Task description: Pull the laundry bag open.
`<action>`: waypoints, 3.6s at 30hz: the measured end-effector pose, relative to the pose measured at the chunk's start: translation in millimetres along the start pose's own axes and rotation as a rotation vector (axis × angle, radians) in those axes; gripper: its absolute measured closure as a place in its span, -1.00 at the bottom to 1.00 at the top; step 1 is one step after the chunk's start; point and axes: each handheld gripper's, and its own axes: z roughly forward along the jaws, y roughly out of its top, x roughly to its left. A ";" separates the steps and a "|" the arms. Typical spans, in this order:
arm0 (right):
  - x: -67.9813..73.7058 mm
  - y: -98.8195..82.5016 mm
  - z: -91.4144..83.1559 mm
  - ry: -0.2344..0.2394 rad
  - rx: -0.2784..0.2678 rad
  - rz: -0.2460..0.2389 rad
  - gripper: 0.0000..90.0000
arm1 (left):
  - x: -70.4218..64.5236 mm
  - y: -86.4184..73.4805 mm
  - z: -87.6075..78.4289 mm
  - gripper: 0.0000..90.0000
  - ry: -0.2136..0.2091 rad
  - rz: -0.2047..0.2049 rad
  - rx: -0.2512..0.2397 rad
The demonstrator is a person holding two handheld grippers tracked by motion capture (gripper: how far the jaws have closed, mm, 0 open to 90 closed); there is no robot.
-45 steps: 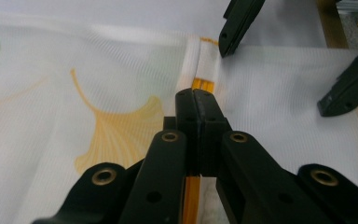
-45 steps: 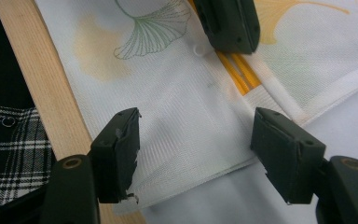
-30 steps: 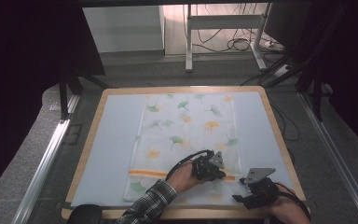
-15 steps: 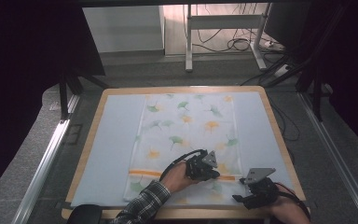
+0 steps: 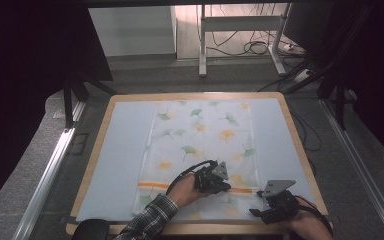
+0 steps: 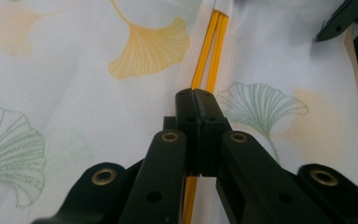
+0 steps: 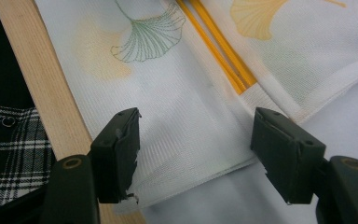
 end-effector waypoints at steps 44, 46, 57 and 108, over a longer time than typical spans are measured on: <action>0.3 0.2 0.1 -0.002 0.000 -0.002 -0.28 | 2.0 -38.5 -31.1 1.00 0.034 -0.051 -0.002; 0.3 0.2 0.1 -0.002 0.000 -0.002 -0.28 | 2.1 -40.7 -33.5 1.00 0.039 -0.046 0.005; 0.4 0.2 0.1 -0.002 0.001 -0.001 -0.28 | 1.5 -48.9 -39.1 0.99 0.050 -0.052 -0.006; 0.5 0.4 0.1 -0.003 0.001 -0.002 -0.28 | 1.4 -78.0 -64.4 0.95 0.108 -0.084 0.012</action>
